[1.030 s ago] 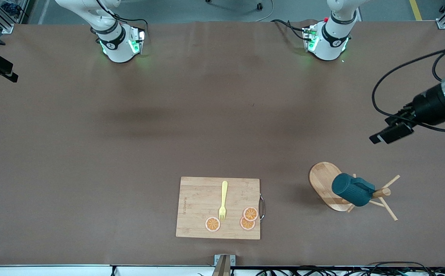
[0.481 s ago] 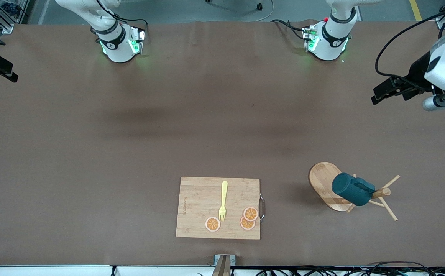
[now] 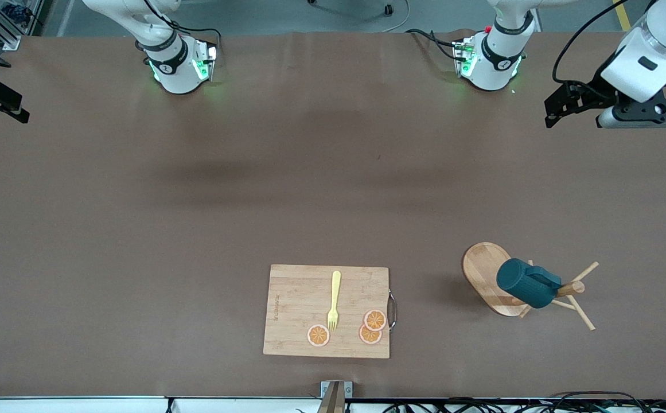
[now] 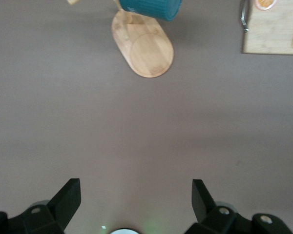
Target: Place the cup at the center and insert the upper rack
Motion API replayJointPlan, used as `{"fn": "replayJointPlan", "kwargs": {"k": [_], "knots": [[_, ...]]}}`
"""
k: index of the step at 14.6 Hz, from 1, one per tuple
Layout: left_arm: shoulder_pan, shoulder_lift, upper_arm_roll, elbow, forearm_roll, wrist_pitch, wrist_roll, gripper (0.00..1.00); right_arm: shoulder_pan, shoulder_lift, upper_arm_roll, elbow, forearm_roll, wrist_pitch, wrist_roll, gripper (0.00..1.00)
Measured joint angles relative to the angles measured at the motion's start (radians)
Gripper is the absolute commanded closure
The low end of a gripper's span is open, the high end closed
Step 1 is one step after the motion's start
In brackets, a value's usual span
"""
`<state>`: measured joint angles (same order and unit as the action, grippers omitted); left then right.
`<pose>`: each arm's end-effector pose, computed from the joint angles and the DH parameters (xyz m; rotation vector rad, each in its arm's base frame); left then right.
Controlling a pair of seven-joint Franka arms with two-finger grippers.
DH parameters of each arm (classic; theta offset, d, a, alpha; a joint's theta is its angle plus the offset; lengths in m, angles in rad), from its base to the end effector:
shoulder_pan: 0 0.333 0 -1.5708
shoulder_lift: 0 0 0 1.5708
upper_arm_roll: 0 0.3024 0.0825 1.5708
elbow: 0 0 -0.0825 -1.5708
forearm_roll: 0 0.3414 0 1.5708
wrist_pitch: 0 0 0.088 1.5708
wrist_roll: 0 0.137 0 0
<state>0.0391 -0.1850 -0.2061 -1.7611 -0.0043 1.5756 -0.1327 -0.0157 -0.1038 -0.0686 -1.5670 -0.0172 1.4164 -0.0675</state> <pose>0.4485 -0.0843 0.5871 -3.1076 0.0478 -0.0010 0.4608 -0.0434 0.6199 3.1342 -0.0290 -0.0747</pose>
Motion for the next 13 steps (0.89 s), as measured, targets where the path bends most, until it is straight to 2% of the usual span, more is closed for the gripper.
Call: {"fn": "replayJointPlan", "kwargs": {"k": [2, 6, 13], "knots": [[0.005, -0.002, 0.005, 0.009, 0.033, 0.005, 0.017, 0.0, 0.0, 0.0, 0.0, 0.0, 0.0, 0.0, 0.0, 0.0], [0.015, 0.017, 0.014, 0.043, 0.033, 0.009, 0.022, 0.0, 0.0, 0.0, 0.0, 0.0, 0.0, 0.0, 0.0, 0.0], [0.014, 0.034, 0.014, 0.045, 0.01, -0.023, 0.012, 0.0, 0.0, 0.0, 0.0, 0.0, 0.0, 0.0, 0.0, 0.0]]}}
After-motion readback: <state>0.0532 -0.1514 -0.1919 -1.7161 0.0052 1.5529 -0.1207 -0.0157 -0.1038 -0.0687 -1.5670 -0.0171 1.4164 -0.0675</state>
